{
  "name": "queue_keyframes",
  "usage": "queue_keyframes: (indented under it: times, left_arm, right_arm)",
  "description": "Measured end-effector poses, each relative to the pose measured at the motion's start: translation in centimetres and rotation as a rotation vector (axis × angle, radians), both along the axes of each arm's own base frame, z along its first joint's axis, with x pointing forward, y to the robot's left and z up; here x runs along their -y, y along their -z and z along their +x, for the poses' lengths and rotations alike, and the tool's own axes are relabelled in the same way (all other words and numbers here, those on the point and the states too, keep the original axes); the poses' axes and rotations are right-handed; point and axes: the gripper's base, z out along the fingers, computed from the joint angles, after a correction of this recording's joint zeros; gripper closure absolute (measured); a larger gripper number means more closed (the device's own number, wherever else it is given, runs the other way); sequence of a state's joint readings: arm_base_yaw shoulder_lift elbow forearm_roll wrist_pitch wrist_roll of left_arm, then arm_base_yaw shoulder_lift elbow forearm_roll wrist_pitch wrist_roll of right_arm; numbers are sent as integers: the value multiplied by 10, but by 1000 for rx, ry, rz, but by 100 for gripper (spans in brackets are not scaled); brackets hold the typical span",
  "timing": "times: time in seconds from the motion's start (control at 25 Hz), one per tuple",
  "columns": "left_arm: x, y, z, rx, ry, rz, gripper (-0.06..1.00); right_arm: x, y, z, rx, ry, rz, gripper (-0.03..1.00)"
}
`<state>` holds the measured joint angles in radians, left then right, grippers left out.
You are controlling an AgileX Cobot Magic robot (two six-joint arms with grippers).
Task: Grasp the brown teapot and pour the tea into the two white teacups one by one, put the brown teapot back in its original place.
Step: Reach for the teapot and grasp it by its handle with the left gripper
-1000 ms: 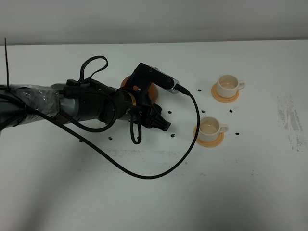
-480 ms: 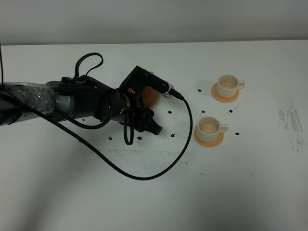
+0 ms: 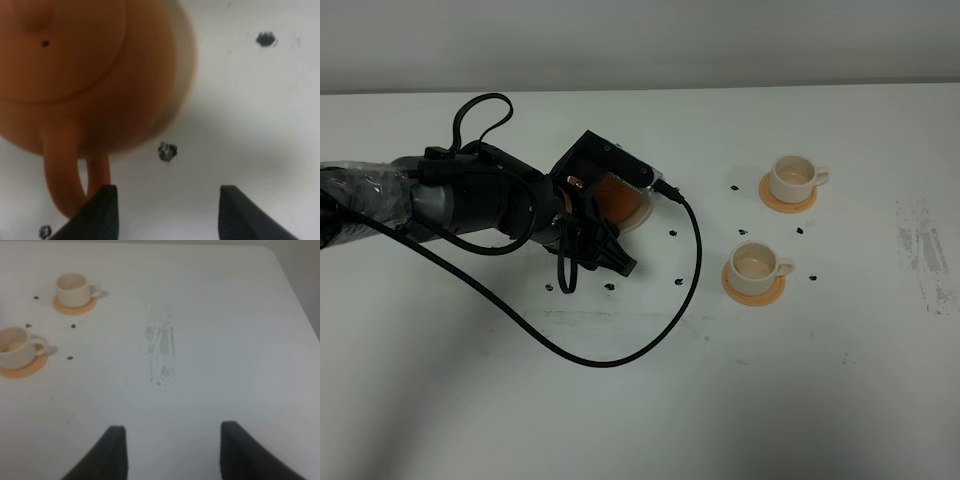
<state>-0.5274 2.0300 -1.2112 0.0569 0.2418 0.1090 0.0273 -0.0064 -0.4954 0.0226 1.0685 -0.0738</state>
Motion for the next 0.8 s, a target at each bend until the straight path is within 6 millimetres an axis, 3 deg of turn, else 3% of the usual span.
queue_keyframes:
  times: [0.36, 0.56, 0.64, 0.8]
  left_arm:
    - [-2, 1, -2, -9, 62, 51, 47]
    - [3, 1, -18, -100, 173, 150, 47]
    - [6, -8, -25, -119, 201, 170, 47]
    - [1, -45, -36, -104, 192, 180, 47]
  right_arm:
    - [0, 0, 0, 0, 0, 0, 53]
    - [0, 0, 0, 0, 0, 0, 53]
    - [0, 0, 0, 0, 0, 0, 53]
    - [0, 0, 0, 0, 0, 0, 53]
